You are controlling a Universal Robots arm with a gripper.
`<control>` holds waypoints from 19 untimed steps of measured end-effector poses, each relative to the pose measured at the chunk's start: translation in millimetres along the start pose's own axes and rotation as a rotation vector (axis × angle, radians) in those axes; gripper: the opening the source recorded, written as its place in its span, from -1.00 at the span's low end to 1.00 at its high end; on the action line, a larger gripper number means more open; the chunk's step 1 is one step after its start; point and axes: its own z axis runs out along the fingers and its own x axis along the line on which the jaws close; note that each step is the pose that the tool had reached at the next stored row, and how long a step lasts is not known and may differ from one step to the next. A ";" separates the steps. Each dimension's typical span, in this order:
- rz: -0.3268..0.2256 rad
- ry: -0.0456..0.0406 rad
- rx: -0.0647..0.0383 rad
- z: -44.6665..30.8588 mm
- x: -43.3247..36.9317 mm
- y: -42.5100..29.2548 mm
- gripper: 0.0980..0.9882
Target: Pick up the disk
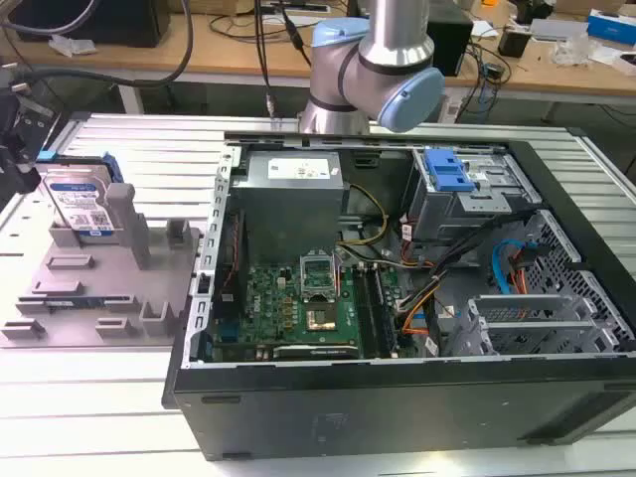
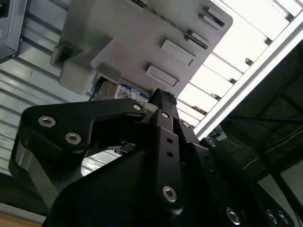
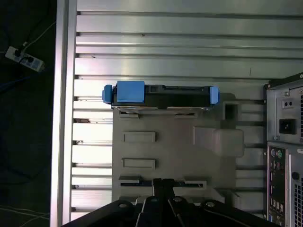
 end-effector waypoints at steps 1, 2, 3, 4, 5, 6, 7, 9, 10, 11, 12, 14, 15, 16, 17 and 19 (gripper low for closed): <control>0.000 0.0000 0.000 0.0 0.0 0.0 -0.98; 0.000 0.0000 0.000 0.0 0.0 0.0 -0.98; 0.000 0.0000 0.000 0.0 0.0 0.0 -0.98; 0.000 0.0000 0.000 0.0 0.0 0.0 -0.98; 0.000 0.0000 0.000 0.0 0.0 0.0 -0.98; 0.000 0.0000 0.000 0.0 0.0 0.0 -0.98; 0.000 -0.0001 0.000 0.0 0.0 0.0 -0.98; 0.000 0.0000 0.000 0.0 0.0 0.0 -0.98; -0.001 0.0001 0.000 0.0 0.0 0.0 -0.98; -0.003 0.0002 0.000 0.0 0.0 0.0 -0.98; -0.004 0.0002 0.000 0.0 0.0 0.0 -0.98; -0.006 0.0002 0.000 0.0 0.0 0.0 -0.98; -0.007 0.0002 0.000 0.0 0.0 0.0 -0.98; -0.046 0.0017 0.001 0.3 0.0 0.0 -0.98; -0.080 0.0032 0.001 0.5 0.0 0.0 -0.98; -0.116 0.0046 0.001 0.7 0.0 0.0 -0.98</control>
